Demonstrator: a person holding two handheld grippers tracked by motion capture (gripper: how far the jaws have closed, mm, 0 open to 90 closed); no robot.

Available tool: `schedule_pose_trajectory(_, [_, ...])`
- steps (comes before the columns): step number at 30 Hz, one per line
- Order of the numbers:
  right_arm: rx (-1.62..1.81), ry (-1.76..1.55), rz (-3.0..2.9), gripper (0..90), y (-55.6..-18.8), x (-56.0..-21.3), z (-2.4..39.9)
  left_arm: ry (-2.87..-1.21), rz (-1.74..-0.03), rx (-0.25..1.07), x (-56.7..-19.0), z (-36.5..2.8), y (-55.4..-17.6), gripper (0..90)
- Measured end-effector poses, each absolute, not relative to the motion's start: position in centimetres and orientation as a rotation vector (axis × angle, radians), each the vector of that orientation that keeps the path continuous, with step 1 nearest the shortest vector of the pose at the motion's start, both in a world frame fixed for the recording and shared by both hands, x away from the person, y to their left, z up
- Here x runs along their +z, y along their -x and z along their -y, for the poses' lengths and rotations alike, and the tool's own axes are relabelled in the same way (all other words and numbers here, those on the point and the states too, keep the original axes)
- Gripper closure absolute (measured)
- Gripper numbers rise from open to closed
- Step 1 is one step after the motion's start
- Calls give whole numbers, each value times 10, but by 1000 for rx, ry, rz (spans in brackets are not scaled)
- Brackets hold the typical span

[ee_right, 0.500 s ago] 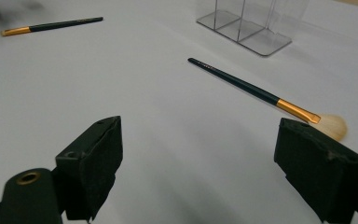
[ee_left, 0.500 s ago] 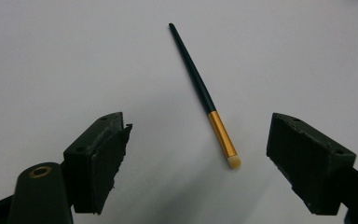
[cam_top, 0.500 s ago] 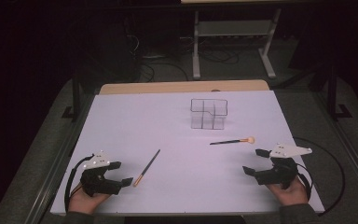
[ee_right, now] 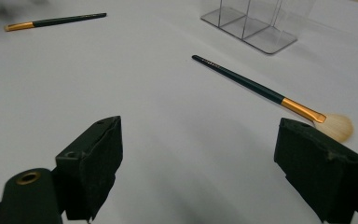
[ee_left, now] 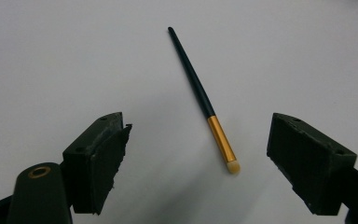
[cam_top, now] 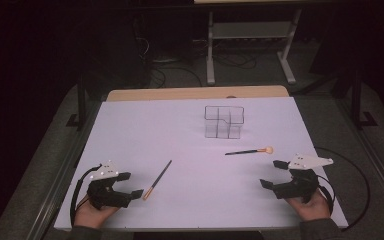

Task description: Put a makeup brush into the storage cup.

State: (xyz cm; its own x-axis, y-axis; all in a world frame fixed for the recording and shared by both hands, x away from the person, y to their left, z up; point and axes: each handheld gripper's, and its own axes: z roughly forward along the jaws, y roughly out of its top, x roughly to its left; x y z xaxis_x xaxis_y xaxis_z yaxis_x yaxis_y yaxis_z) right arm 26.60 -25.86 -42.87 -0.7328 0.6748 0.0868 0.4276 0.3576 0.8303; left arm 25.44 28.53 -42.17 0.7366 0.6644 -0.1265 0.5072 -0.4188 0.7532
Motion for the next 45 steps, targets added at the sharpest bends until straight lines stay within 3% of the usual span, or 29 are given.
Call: schedule_pose_trajectory(45, [1292,-974,-2352,145,-261,-427,257,-2072,-883,228,-414,-277,-265,234])
